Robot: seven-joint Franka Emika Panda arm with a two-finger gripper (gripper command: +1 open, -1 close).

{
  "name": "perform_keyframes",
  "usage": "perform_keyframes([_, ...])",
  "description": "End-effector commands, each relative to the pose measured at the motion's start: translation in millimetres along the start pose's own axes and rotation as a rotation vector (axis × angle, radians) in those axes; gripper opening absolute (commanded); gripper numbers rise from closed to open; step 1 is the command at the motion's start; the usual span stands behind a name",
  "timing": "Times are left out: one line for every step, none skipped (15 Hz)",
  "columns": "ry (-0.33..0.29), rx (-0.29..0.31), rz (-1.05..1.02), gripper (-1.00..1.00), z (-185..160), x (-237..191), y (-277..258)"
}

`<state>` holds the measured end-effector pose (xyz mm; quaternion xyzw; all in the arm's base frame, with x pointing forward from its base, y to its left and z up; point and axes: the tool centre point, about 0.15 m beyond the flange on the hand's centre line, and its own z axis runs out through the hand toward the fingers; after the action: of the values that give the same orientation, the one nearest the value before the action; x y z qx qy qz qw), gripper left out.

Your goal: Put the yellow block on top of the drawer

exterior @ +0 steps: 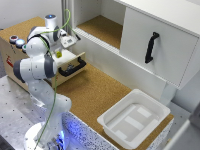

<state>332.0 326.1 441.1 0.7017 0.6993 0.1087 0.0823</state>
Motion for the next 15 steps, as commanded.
perform_keyframes([-0.113,0.014,-0.156,-1.0,-31,71,61])
perform_keyframes([-0.092,0.029,-0.178,-1.0,-29,81,69])
perform_keyframes([-0.086,0.041,-0.182,-1.0,-25,89,76])
perform_keyframes([-0.056,0.061,-0.185,-1.0,-20,95,82])
perform_keyframes([-0.045,0.08,-0.179,-1.0,-14,100,89])
perform_keyframes([-0.022,0.097,-0.179,-1.0,-9,105,93])
perform_keyframes([-0.012,0.104,-0.177,-1.0,-5,111,96])
perform_keyframes([-0.007,0.113,-0.176,-1.0,0,116,96])
perform_keyframes([0.003,0.125,-0.181,-1.0,6,120,93])
perform_keyframes([0.014,0.135,-0.185,-1.0,12,124,90])
perform_keyframes([0.011,0.141,-0.188,-1.0,18,127,89])
perform_keyframes([0.021,0.147,-0.195,-1.0,22,130,88])
perform_keyframes([0.021,0.153,-0.19,-1.0,26,132,89])
perform_keyframes([0.022,0.167,-0.189,-1.0,32,135,90])
perform_keyframes([0.016,0.176,-0.184,-1.0,38,136,90])
